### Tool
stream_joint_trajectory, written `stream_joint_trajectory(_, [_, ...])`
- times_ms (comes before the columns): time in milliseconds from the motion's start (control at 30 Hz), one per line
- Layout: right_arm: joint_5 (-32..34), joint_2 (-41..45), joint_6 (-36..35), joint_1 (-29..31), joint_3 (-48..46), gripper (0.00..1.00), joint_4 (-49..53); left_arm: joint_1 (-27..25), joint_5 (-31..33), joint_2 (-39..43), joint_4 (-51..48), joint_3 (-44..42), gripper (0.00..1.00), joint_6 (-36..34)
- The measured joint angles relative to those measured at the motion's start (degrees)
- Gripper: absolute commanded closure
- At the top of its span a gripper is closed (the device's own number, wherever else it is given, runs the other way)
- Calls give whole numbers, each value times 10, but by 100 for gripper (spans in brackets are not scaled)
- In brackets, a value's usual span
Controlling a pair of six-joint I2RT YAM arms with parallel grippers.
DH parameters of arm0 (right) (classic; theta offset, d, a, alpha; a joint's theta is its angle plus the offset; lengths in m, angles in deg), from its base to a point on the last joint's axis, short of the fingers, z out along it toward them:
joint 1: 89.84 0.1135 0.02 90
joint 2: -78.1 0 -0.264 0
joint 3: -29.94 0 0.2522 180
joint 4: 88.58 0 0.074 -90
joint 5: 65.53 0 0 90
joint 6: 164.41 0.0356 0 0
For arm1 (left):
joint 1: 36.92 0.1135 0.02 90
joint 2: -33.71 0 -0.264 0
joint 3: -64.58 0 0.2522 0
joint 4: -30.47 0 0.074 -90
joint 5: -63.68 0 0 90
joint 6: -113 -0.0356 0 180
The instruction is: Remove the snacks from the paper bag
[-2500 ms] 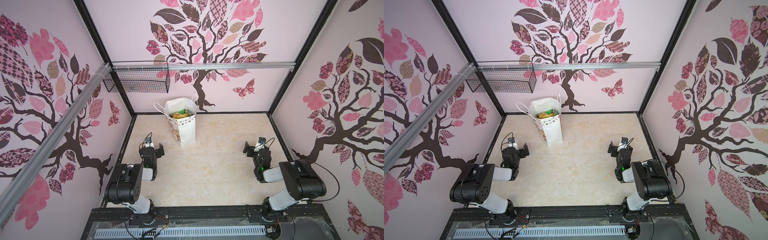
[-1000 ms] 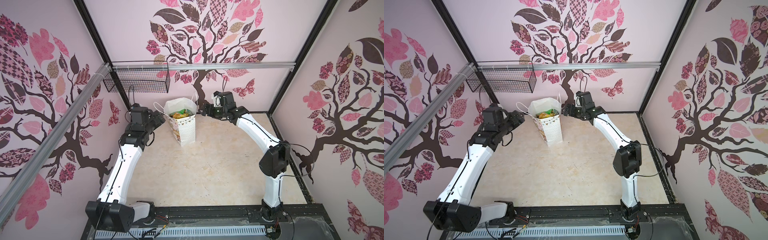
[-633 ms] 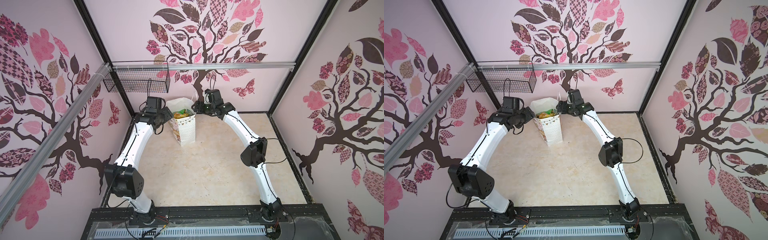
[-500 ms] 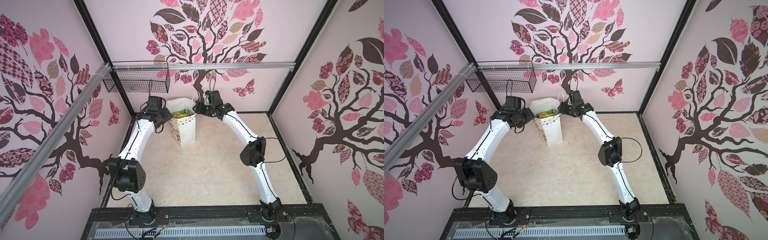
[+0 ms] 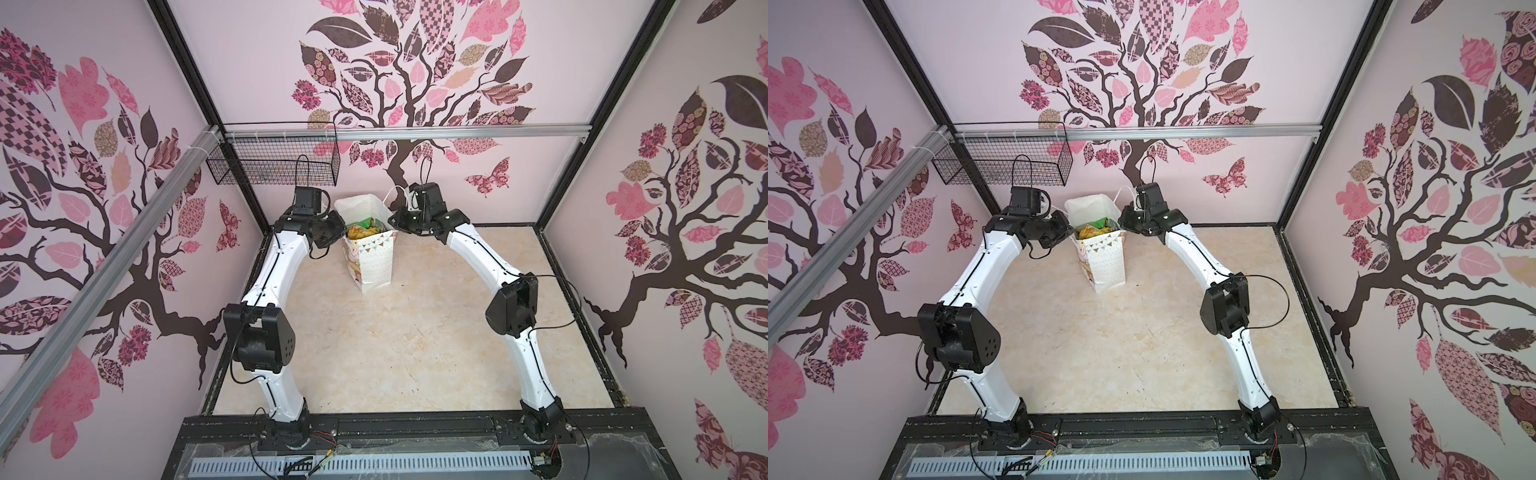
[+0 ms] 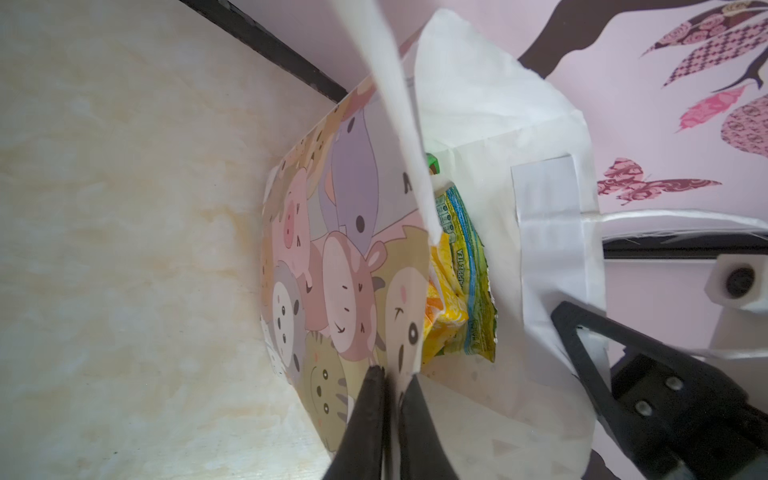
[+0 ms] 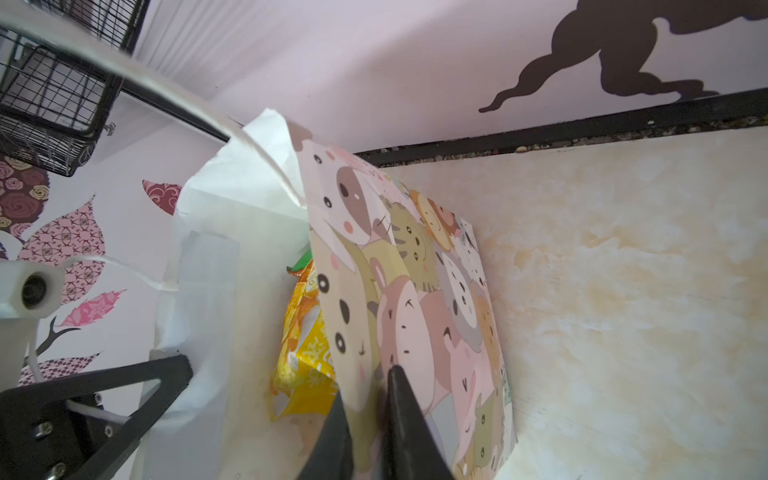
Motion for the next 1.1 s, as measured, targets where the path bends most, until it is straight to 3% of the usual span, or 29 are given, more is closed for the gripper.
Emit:
stream_joint_trajectory(100, [0, 41, 0, 1, -61, 93, -7, -14, -20, 7, -2, -10, 94, -13])
stream_joint_trajectory(467, [7, 286, 25, 7, -409, 90, -91, -51, -105, 93, 5, -122, 97, -41])
stream_joint_trajectory(700, [27, 417, 26, 10, -547, 90, -95, -104, -148, 140, 21, -191, 97, -49])
stream_joint_trajectory(933, [31, 528, 41, 11, -651, 82, -87, -165, -135, 186, 27, -225, 92, -39])
stream_joint_trajectory(1100, [34, 565, 52, 15, -675, 63, -77, -187, -120, 202, 31, -233, 79, -35])
